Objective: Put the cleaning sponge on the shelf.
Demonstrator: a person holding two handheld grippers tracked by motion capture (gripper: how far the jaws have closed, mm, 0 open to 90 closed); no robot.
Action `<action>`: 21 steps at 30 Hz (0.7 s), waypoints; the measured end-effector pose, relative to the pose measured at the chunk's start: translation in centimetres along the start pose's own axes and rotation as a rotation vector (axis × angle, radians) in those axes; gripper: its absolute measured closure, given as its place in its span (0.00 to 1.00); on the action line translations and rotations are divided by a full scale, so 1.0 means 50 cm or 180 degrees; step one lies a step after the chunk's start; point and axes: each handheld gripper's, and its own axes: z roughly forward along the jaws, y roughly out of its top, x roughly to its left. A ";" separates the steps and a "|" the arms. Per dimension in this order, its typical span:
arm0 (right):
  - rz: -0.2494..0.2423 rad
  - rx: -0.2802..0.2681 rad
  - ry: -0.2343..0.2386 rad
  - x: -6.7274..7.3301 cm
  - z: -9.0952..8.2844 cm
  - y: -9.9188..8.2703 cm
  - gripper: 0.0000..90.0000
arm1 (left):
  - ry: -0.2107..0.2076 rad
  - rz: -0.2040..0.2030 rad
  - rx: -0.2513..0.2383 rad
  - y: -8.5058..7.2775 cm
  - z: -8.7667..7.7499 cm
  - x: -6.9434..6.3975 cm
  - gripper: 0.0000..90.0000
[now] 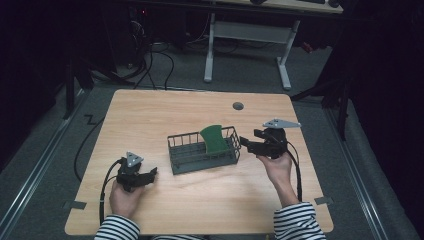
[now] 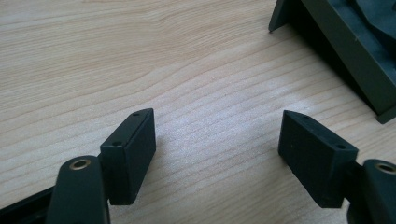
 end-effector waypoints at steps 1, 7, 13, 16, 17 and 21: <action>0.0008 -0.0006 -0.0013 -0.005 -0.005 -0.002 0.37 | 0.0004 0.0001 -0.0004 0.000 0.000 0.000 0.31; 0.0016 -0.0099 -0.0073 -0.019 -0.035 -0.010 0.37 | 0.0006 0.0000 -0.0005 0.000 0.000 0.000 0.31; 0.0082 -0.0113 -0.0115 -0.037 -0.051 -0.031 0.38 | 0.0008 0.0000 -0.0004 0.000 0.000 0.000 0.31; 0.0130 -0.0155 -0.0121 -0.049 -0.064 -0.041 0.39 | 0.0011 -0.0002 -0.0002 0.001 0.001 0.000 0.31; 0.0137 -0.0159 -0.0129 -0.053 -0.069 -0.045 0.39 | 0.0012 -0.0002 -0.0002 0.001 0.001 0.000 0.31; 0.0193 -0.0174 -0.0156 -0.068 -0.081 -0.060 0.39 | 0.0013 -0.0003 -0.0002 0.001 0.001 0.000 0.31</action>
